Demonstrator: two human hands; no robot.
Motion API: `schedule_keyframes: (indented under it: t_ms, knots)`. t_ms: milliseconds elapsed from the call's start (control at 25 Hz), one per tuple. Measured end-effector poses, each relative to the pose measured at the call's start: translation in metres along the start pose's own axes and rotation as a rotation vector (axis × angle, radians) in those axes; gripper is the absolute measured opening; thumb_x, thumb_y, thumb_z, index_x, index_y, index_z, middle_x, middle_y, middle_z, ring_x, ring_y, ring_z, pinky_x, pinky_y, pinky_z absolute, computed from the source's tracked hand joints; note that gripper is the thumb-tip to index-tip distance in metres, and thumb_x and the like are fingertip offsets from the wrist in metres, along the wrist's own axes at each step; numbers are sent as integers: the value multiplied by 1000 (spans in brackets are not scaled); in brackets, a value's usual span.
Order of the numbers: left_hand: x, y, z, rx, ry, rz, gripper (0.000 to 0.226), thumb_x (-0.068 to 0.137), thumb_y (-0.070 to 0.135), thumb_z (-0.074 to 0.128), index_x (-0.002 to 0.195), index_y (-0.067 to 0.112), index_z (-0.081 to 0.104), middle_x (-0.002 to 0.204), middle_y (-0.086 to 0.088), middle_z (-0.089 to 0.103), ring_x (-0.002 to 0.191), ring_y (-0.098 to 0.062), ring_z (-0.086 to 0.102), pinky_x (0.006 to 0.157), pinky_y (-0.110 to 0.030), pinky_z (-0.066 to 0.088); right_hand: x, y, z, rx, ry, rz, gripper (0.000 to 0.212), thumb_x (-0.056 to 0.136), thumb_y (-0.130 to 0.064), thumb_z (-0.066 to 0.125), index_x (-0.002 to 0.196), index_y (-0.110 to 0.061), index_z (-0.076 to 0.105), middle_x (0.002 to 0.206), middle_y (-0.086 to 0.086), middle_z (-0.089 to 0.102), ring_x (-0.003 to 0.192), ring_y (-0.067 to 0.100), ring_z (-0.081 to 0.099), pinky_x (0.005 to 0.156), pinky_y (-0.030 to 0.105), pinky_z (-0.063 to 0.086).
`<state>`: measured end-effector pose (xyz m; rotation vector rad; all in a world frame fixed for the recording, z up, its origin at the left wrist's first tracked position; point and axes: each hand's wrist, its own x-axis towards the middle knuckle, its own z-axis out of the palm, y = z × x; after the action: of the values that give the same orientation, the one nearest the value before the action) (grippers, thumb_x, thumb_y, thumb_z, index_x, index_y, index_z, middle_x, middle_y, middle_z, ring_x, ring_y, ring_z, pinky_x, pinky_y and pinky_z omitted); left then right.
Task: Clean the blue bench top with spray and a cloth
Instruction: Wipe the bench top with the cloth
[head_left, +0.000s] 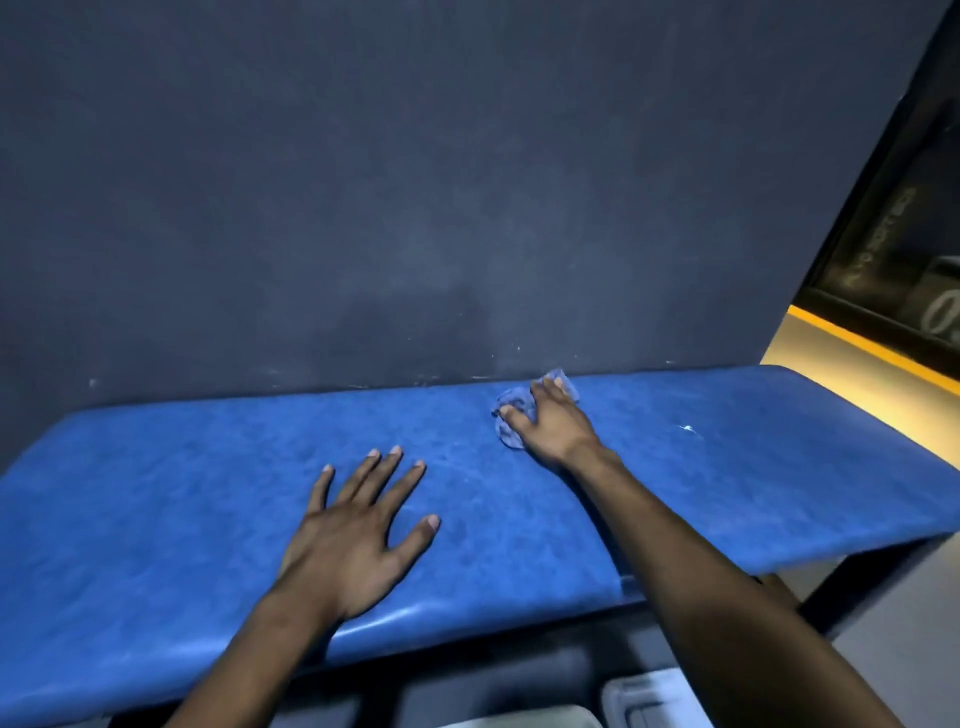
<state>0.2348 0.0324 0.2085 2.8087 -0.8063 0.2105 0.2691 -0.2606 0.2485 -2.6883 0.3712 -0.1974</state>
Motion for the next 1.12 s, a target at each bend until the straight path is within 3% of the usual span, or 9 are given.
schedule_keyframes:
  t_ms: [120, 240, 320, 440, 600, 680, 800, 960, 1120]
  knots:
    - [1, 1, 0, 1, 16, -11, 78, 88, 80, 13, 157, 44, 7, 166, 22, -3, 152, 1, -9, 125, -46, -4, 12, -18, 4, -4, -14, -114, 27, 92, -44, 44, 107, -36, 65, 123, -5, 65, 125, 17, 58, 92, 28, 47]
    - [0, 0, 0, 16, 21, -16, 84, 87, 80, 11, 159, 37, 7, 167, 20, -1, 152, 1, -9, 126, -44, -3, -58, -23, 4, 30, -110, -402, 38, 98, -36, 53, 135, -29, 60, 150, -10, 52, 142, 5, 42, 113, 20, 34]
    - [1, 0, 0, 21, 24, -27, 85, 87, 80, 11, 159, 36, 7, 168, 17, -1, 153, -2, -9, 126, -43, -3, -104, -1, -3, 93, -137, -462, 45, 98, -33, 56, 141, -23, 57, 150, -14, 48, 143, -3, 36, 118, 16, 27]
    - [-1, 3, 1, 10, 14, -44, 84, 87, 80, 12, 159, 37, 5, 169, 10, -5, 155, -12, -12, 126, -42, -5, -97, 38, -14, 1, 8, -341, 51, 91, -35, 50, 140, -23, 57, 150, -7, 52, 141, 8, 45, 117, 27, 35]
    - [-1, 3, 0, 3, 11, -44, 84, 87, 79, 12, 159, 37, 8, 169, 9, -1, 156, -15, -10, 126, -42, -3, -9, 0, -9, -22, 54, -79, 32, 91, -43, 43, 112, -27, 62, 128, 0, 65, 116, 30, 63, 94, 37, 51]
    - [-1, 2, -1, 3, 22, -41, 82, 88, 76, 13, 159, 36, 10, 169, 9, 1, 156, -15, -7, 126, -42, -3, 16, -32, 12, 12, 19, -156, 39, 84, -54, 45, 110, -34, 65, 128, -9, 65, 123, 21, 61, 98, 35, 51]
    - [0, 0, -1, 8, 30, -27, 79, 88, 69, 10, 159, 35, 12, 169, 8, 6, 156, -16, -2, 126, -41, -2, -42, -52, 35, 10, -48, -384, 54, 80, -76, 47, 122, -44, 60, 144, -18, 55, 143, 3, 40, 107, 30, 44]
    - [1, -1, 3, 5, 28, -28, 74, 90, 61, 3, 160, 35, 8, 169, 9, 3, 156, -16, -5, 126, -40, -4, -127, 10, 5, 59, -15, -338, 48, 90, -62, 54, 128, -35, 64, 144, -16, 58, 138, 0, 46, 114, 23, 36]
    - [0, 0, 2, 4, 21, -34, 74, 90, 62, 3, 159, 36, 8, 169, 10, 2, 156, -15, -7, 126, -42, -3, -52, 25, -12, -82, 150, -182, 37, 98, -46, 52, 129, -28, 60, 146, 2, 55, 134, 23, 52, 101, 33, 42]
